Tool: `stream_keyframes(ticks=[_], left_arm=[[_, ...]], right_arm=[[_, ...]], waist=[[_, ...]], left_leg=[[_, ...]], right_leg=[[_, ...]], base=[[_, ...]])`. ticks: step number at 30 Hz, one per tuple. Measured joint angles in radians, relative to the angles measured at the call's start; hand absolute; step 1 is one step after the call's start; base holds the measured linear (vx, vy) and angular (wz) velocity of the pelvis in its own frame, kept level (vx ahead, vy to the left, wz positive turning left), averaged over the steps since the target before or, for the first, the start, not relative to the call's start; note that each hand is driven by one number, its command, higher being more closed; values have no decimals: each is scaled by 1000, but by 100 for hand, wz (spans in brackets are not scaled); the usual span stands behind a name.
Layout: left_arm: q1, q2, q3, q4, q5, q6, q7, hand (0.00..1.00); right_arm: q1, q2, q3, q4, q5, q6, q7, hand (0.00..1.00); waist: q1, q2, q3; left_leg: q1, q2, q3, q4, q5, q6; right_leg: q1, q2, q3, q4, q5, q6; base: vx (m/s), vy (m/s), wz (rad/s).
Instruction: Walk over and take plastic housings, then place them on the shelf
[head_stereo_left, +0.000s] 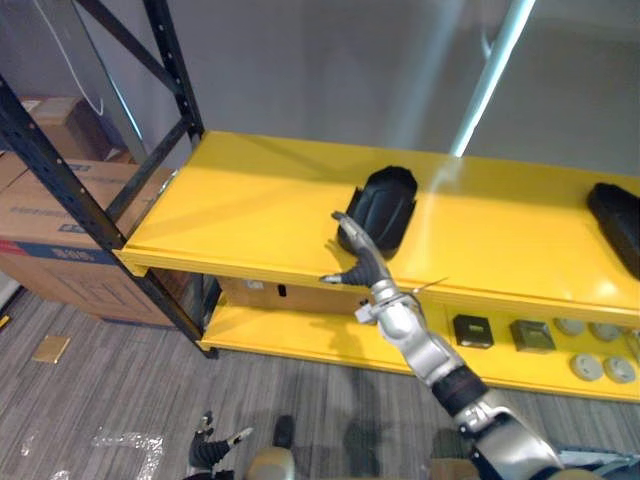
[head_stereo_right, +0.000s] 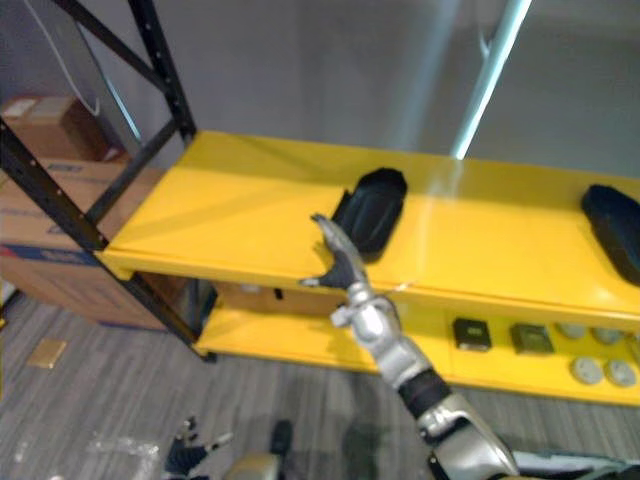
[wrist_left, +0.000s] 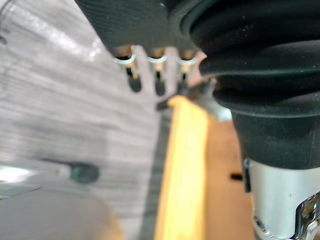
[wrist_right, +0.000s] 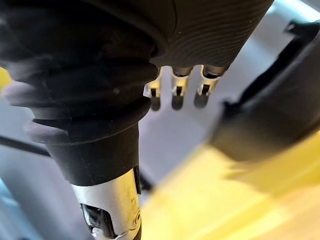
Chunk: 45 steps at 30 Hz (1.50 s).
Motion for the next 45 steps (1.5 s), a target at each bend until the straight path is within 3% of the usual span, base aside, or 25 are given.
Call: stream_keyframes(ticks=[5,9,10,13,23,27,38,45], left_arm=[[-29,25,0,27,-65,0,-28,0],[-47,21,-1,41,-65,-2,-71,0],[-50,21,-1,48,-65,-2,-82,0],[-56,22,-25,51,-65,-3,-109,0],[-57,27,-41,57,-94,-1,-125,0],[-62,45,-43,52,-95,3,-131,0],[-63,60,-71,47,-105,10,-144,0],[-63,61,-79,44,-138,17,-143,0]], right_arm=[[-44,1,-1,0,-98,28,-114,0],[-81,1,5,1,-98,75,-101,0],[-91,1,13,15,-96,86,-91,100],[-116,-9,25,43,-85,114,-70,100],[-195,-56,25,72,-69,118,41,100],[-238,-109,27,71,-98,84,89,100],[-327,-294,130,113,-146,-19,167,100],[-398,-380,145,149,-146,-59,170,100]], waist=[[0,-9,38],[-2,-1,51],[-2,-2,53],[-3,3,75],[-5,4,100],[-5,-18,127],[0,-17,127],[13,-17,127]], left_leg=[[-5,-14,3,1,3,-2],[-4,-19,4,0,1,-1],[-4,-18,4,0,0,-2],[3,-18,6,0,-1,-1],[1,-40,3,0,-10,9],[-8,-37,1,1,-8,11],[-35,-17,-1,0,1,5],[-49,-4,-15,1,14,1]], right_leg=[[-1,-14,0,-1,6,11],[-1,-20,-1,-2,5,12],[-1,-20,-2,-2,5,13],[3,-21,-2,1,3,16],[2,-37,-10,10,-10,23],[-10,-36,-6,24,-8,27],[-55,-21,3,60,-17,11],[-67,-6,-5,71,-22,3]], base=[[79,-8,4],[14,-1,0],[0,0,0],[-35,-11,-2],[-15,-3,2],[31,-15,2],[-43,-21,-1],[-34,-33,5]])
